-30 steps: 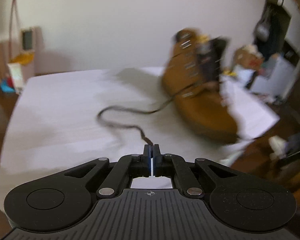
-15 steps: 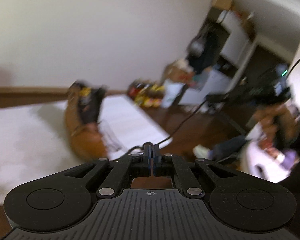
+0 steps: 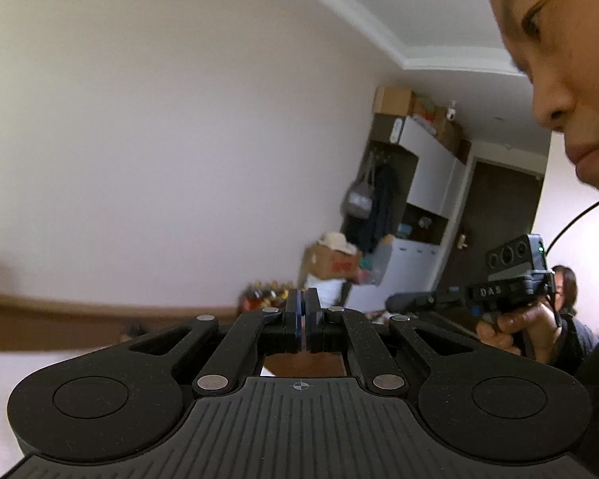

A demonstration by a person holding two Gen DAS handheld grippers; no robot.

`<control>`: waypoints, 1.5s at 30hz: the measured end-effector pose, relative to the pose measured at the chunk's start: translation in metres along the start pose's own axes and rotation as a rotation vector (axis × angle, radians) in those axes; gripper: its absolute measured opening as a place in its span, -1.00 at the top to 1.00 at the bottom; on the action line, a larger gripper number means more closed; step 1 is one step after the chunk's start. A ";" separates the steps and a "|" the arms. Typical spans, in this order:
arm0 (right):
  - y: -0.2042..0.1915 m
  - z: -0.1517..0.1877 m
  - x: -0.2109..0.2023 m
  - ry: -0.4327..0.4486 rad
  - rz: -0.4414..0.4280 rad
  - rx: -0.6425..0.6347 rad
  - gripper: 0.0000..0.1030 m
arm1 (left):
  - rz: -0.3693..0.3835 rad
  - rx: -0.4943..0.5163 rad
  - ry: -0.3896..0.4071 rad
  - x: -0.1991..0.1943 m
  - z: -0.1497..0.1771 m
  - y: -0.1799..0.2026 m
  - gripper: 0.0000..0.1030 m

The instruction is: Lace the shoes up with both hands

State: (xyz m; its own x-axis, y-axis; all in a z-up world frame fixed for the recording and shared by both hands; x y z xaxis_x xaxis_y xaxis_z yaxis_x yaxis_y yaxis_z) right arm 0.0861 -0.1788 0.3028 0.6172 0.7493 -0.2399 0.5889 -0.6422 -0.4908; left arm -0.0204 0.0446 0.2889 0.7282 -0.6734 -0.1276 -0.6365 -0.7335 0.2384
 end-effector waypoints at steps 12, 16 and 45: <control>-0.058 -0.035 -0.039 0.055 -0.053 -0.125 0.98 | 0.017 0.088 0.103 -0.026 -0.041 0.044 0.98; -0.081 -0.049 -0.054 0.085 -0.085 -0.171 0.98 | 0.046 0.122 0.131 -0.031 -0.055 0.060 0.98; 0.036 0.103 -0.004 -0.407 0.480 -0.120 0.97 | -0.420 0.074 -0.573 0.041 0.151 -0.031 0.97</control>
State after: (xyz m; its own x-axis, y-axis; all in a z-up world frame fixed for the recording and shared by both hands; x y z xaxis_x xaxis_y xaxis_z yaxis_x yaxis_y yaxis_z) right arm 0.0514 -0.1882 0.1998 0.5930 0.3602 -0.7201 0.3654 -0.9173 -0.1580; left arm -0.0089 0.0258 0.1305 0.6803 -0.2606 -0.6851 -0.3624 -0.9320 -0.0054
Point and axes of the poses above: each gripper's, at about its wrist camera, not at the fingertips, and x roughly the way its jaws point, y to its right, z to its underside, the point moved 8 cm from there along x, roughly the way its jaws point, and after that the axes turned 2 degrees about y, right-handed, at the moved point
